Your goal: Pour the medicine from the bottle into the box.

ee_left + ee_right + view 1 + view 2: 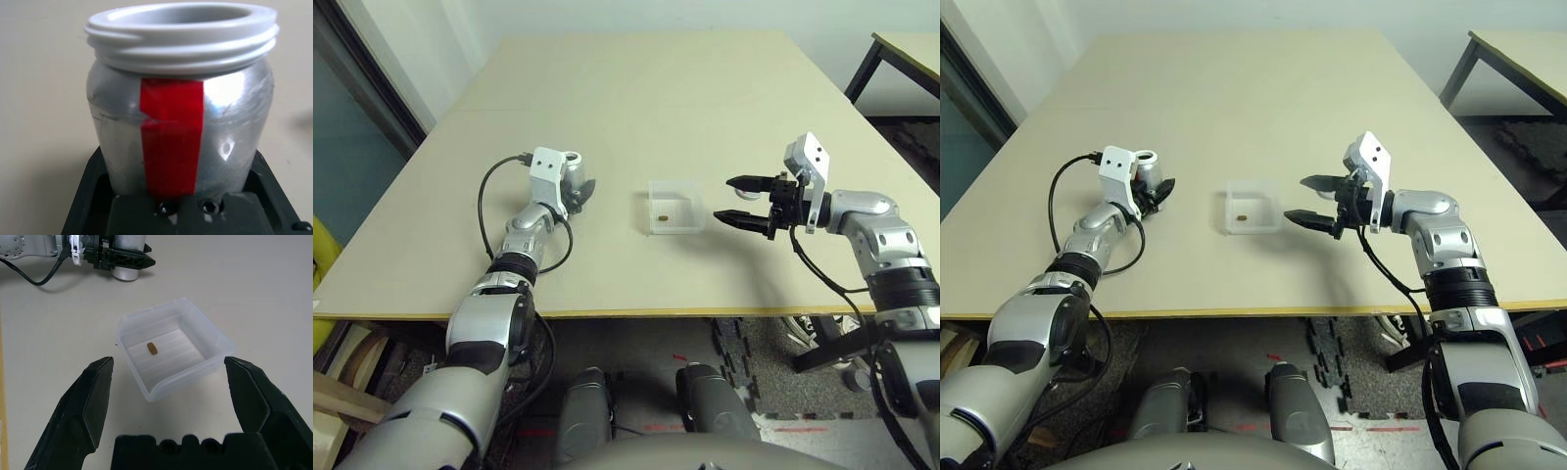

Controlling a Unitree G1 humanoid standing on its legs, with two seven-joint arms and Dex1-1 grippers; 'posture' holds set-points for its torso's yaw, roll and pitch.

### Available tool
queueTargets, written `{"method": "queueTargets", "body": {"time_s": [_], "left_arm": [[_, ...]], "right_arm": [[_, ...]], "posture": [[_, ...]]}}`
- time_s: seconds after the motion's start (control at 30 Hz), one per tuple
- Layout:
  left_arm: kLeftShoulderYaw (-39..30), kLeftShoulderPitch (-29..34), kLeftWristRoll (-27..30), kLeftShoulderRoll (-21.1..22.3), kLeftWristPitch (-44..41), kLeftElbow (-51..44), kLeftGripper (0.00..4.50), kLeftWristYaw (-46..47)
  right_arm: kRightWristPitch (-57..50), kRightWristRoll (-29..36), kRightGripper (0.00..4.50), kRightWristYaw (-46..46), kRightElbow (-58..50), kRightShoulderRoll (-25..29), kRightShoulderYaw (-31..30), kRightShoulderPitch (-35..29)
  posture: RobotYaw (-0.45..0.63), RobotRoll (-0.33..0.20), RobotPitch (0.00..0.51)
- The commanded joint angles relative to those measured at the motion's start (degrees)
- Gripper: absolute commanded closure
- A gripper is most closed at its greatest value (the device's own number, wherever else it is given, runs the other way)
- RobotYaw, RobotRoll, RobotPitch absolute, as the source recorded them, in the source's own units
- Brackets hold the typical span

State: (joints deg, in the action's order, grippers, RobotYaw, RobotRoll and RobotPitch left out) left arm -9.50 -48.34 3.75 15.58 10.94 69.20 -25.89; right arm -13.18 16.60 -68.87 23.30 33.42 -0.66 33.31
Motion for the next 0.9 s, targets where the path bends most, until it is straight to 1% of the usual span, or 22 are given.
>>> {"method": "queueTargets", "body": {"time_s": [0.03, 0.2, 0.23, 0.27, 0.33, 0.37, 0.9], "left_arm": [[0.5, 1.1, -0.8, 0.3, 0.9, 1.2, 1.8, 0.3], [0.4, 1.4, -0.7, 0.2, 0.8, 1.4, 1.8, 0.4], [0.4, 1.5, -0.6, 0.1, 0.7, 1.4, 1.09, 0.3], [0.4, 1.5, -0.6, 0.0, 0.6, 1.4, 0.84, 0.2], [0.5, 1.8, -0.5, -0.2, 0.6, 1.3, 0.12, 0.0], [0.5, 1.8, -0.5, -0.3, 0.6, 1.2, 0.03, 0.0], [0.5, 5.6, 0.0, -0.3, 0.8, -2.9, 0.03, -1.6]], "right_arm": [[-0.1, -0.4, 0.0, -0.3, 0.3, 0.3, -0.5, 0.7], [-0.1, -0.4, 0.0, -0.3, 0.3, 0.2, -0.6, 0.7], [-0.1, -0.4, 0.0, -0.3, 0.3, 0.1, -0.6, 0.7], [-0.1, -0.4, 0.0, -0.3, 0.3, 0.1, -0.6, 0.8], [-0.1, -0.4, 0.0, -0.3, 0.2, 0.0, -0.6, 0.7], [-0.1, -0.3, 0.0, -0.3, 0.1, 0.0, -0.6, 0.7], [0.4, -0.6, 0.0, -0.3, 1.0, -0.5, -0.9, 1.0]], "posture": [[-0.23, 0.0, 0.057], [-0.23, 0.0, 0.057], [-0.23, 0.0, 0.057], [-0.23, 0.0, 0.057], [-0.23, 0.0, 0.058], [-0.23, 0.0, 0.058], [-0.21, 0.0, 0.06]]}}
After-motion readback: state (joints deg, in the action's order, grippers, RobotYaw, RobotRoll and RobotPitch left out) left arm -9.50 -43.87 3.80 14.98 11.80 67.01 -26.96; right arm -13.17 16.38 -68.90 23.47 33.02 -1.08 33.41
